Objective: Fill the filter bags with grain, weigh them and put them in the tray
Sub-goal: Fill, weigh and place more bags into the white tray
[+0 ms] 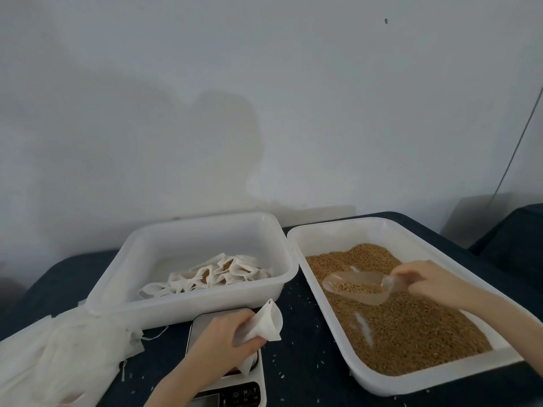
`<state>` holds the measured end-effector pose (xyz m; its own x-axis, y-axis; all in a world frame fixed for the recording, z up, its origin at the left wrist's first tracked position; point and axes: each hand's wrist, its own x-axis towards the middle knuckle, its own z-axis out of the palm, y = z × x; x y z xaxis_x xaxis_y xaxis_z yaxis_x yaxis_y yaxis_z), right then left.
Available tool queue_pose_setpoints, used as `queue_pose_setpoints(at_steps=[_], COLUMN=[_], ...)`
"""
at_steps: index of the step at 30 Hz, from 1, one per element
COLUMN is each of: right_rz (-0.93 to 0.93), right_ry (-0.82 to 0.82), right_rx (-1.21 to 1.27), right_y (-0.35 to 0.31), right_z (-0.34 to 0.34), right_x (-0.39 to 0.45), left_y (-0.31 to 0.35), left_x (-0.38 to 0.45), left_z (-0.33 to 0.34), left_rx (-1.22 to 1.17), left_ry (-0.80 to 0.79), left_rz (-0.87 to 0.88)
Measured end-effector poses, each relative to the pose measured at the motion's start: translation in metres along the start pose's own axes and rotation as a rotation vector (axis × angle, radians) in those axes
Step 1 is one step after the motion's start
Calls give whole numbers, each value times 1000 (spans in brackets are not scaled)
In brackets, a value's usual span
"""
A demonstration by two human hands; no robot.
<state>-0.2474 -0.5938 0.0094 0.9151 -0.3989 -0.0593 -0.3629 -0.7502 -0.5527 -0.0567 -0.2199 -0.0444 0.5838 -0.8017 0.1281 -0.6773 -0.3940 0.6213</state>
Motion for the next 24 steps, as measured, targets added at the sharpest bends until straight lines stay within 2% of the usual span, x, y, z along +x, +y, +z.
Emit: queue_pose_setpoints(at_steps=[6, 13, 24], right_rz=[-120, -180, -280], right_ry=[29, 25, 92], right_rx=[14, -242, -371], right_y=[-49, -106, -153], right_z=[10, 39, 66], right_x=[2, 12, 26], left_y=[0, -5, -21], left_x=[-2, -12, -24], left_z=[-4, -18, -37], left_rx=[-75, -59, 159], left_ry=[26, 39, 123], left_rz=[-43, -119, -84])
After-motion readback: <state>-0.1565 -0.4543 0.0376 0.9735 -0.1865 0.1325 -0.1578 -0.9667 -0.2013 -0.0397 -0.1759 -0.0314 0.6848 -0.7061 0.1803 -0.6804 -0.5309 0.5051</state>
